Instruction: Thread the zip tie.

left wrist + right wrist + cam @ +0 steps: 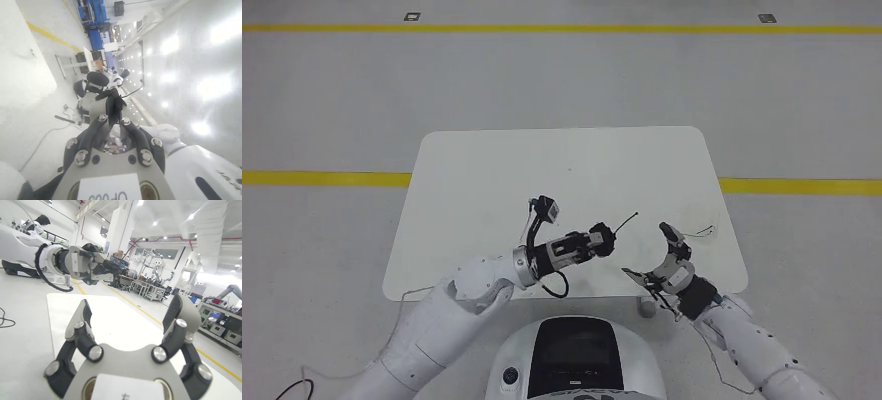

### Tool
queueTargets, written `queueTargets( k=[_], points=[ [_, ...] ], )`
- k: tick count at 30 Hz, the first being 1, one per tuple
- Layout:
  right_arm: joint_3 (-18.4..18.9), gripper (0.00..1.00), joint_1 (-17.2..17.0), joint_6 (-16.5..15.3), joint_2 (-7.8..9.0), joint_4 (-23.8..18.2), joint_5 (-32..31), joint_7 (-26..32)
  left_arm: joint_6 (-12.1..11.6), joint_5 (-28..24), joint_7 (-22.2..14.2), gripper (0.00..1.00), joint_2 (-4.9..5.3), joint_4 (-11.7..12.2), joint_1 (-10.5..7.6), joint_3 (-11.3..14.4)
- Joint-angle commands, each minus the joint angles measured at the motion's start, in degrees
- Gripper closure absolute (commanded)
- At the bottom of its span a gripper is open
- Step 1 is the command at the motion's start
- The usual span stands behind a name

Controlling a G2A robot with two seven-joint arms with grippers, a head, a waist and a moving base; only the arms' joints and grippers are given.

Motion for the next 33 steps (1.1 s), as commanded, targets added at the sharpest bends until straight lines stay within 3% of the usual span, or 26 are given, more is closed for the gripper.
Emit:
queueTargets(
  k=[1,3,10,13,15,19,21,29,33],
  points=[
    [-0.8,0.00,1.0,3.3,-0.07,1.0,-1.1,-0.9,1.1,-3.5,-1.9,1.00,-0.09,0.9,-0.40,0.1],
    [-2.7,0.00,2.0,3.9,0.03,2.0,-1.1,-0.6,0.1,-1.7,-2.5,1.00,-0.07,1.5,-1.23,0.0],
    [-2.7,0.00,2.0,3.9,0.03,2.0,-1.1,-0.6,0.1,-2.0,-2.3,1.00,-0.10,1.5,-1.14,0.0],
    [-2.8,0.00,1.9,4.8,-0.30,0.9,-0.9,-2.7,1.0,-6.4,-1.6,1.00,-0.40,1.2,-0.48,0.5],
    [-2.9,0.00,2.0,5.6,-0.52,1.1,-1.1,-5.1,1.6,-12.2,-3.9,1.00,-0.67,1.2,-0.28,0.8],
    [-3.9,0.00,3.0,8.8,-1.02,1.9,-1.1,-8.5,3.2,-18.2,-7.0,1.00,-0.99,2.9,-0.84,1.0],
    [-4.2,0.00,3.5,12.0,-1.49,2.7,-1.1,-9.5,3.8,-20.7,-8.0,1.00,-1.20,3.6,-1.00,1.2],
    [-4.4,0.00,3.7,13.2,-1.74,3.0,-1.1,-9.4,3.4,-20.2,-9.4,1.00,-1.28,4.2,-1.63,1.4],
    [-4.1,0.00,3.4,14.7,-1.95,1.7,-1.1,-8.5,3.8,-20.0,-7.1,1.00,-1.64,3.4,-1.49,2.4]
  ],
)
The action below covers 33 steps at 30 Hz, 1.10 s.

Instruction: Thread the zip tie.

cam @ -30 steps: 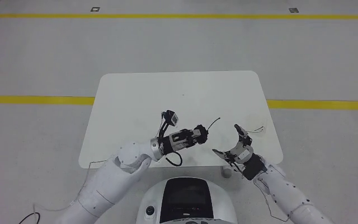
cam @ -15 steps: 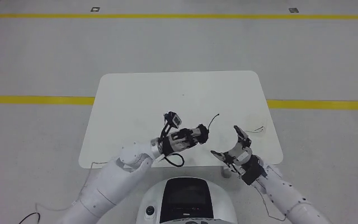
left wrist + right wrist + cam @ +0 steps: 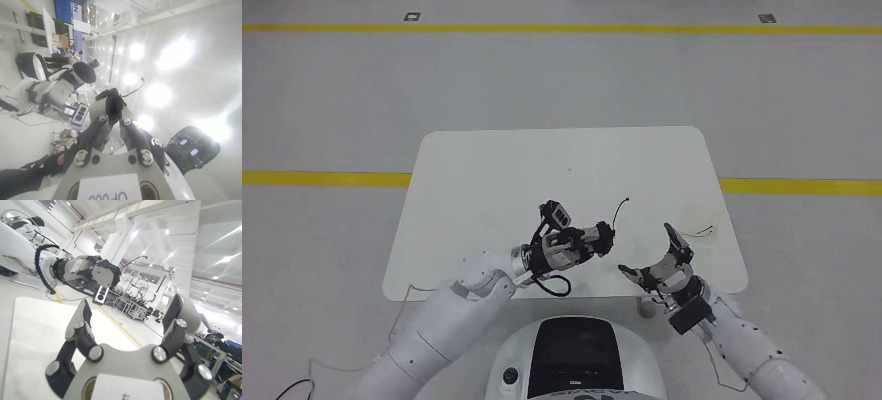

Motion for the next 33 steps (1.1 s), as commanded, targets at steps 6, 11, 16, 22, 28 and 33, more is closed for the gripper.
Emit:
queueTargets(
  k=[6,11,16,22,28,33],
  points=[
    [0.9,0.00,-0.7,4.2,-0.64,-0.7,0.0,-0.9,-1.1,0.4,4.1,1.00,-1.06,0.9,-0.89,2.4],
    [0.6,0.00,-0.5,4.7,-0.99,-0.5,0.0,-0.8,-1.7,0.2,4.0,1.00,-1.39,1.2,-1.19,2.9],
    [0.2,0.52,-0.1,4.6,-1.44,0.3,0.0,-0.3,-1.7,0.2,4.0,1.00,-1.39,1.2,-1.19,2.9],
    [0.3,0.64,0.4,4.9,-2.02,1.4,0.1,1.2,-1.7,0.2,4.0,1.00,-1.39,1.2,-1.19,2.9],
    [0.3,0.71,0.9,3.7,-2.58,2.2,0.0,0.7,-1.7,0.2,4.0,1.00,-1.39,1.2,-1.19,2.9],
    [-0.1,0.72,1.5,3.1,-2.87,2.4,0.0,0.5,-1.7,0.2,4.0,1.00,-1.39,1.2,-1.19,2.9]
  ],
)
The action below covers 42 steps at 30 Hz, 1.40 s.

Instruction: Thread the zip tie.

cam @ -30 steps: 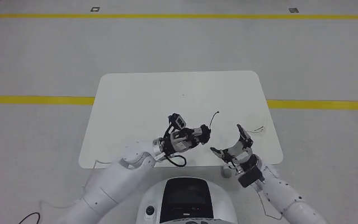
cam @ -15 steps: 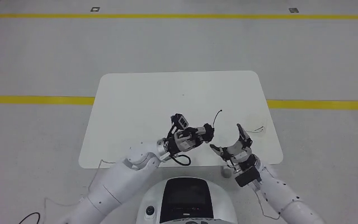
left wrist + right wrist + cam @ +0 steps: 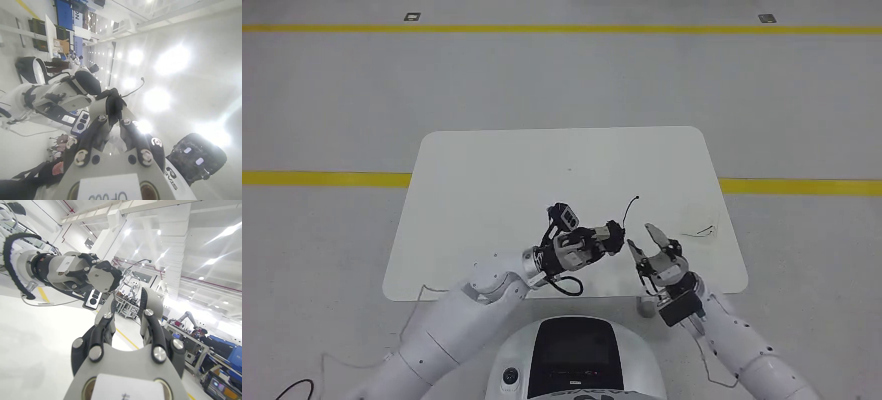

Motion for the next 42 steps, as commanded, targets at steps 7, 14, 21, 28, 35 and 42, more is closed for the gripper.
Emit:
queueTargets(
  k=[7,14,21,28,35,42],
  points=[
    [-1.0,0.76,0.7,-0.9,-0.38,0.0,0.0,-0.5,0.0,0.0,0.0,1.00,0.00,0.0,0.00,0.0],
    [-2.2,0.85,1.7,-1.4,-0.54,0.0,0.0,-0.8,0.0,0.0,0.0,1.00,0.00,0.0,0.00,0.0],
    [-3.7,0.87,2.7,-1.3,-0.55,0.3,0.0,-0.6,0.0,0.0,0.0,1.00,0.00,0.0,0.00,0.0],
    [-4.2,0.87,3.3,-1.0,-0.56,0.1,0.0,-0.4,0.0,0.0,0.0,1.00,0.00,0.0,0.00,0.0],
    [-4.2,0.87,3.5,-0.8,-0.64,-0.2,0.0,-0.3,0.0,0.0,0.0,1.00,0.00,0.0,0.00,0.0],
    [-3.8,0.89,3.7,-0.8,-0.94,-0.2,0.0,-0.1,0.0,0.0,0.0,1.00,0.00,0.0,0.00,0.0]
  ],
)
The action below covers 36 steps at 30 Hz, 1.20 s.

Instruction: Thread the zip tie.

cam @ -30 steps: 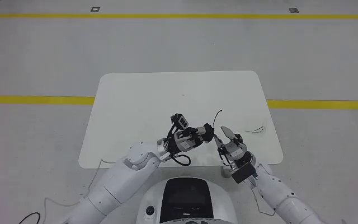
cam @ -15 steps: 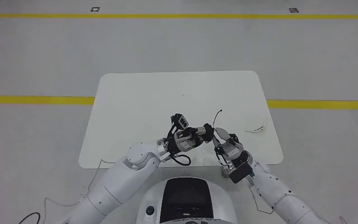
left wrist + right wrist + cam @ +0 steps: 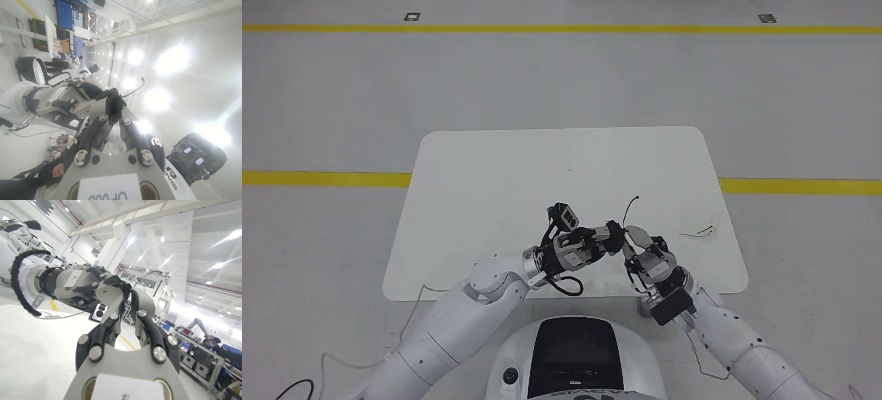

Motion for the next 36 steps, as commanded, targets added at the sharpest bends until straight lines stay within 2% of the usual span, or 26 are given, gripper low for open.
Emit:
queueTargets(
  k=[1,8,12,14,36],
  points=[
    [0.1,0.89,0.1,0.0,-0.08,0.1,0.0,0.0,0.0,0.0,0.0,1.00,0.00,0.0,0.00,0.0],
    [0.5,0.89,0.2,-0.1,-0.46,0.6,0.0,0.1,0.0,0.0,0.0,1.00,0.00,0.0,0.00,0.0],
    [0.8,0.93,0.2,-0.2,-0.74,0.9,0.0,-0.2,0.0,0.0,0.0,1.00,0.00,0.0,0.00,0.0],
    [1.0,1.00,0.2,-0.2,-0.84,1.1,0.0,-0.3,0.0,0.0,0.0,1.00,0.00,0.0,0.00,0.0],
    [3.9,1.00,-0.7,-1.6,-1.85,4.2,0.0,-1.6,0.0,0.0,0.0,1.00,0.00,0.0,0.00,0.0]
  ],
)
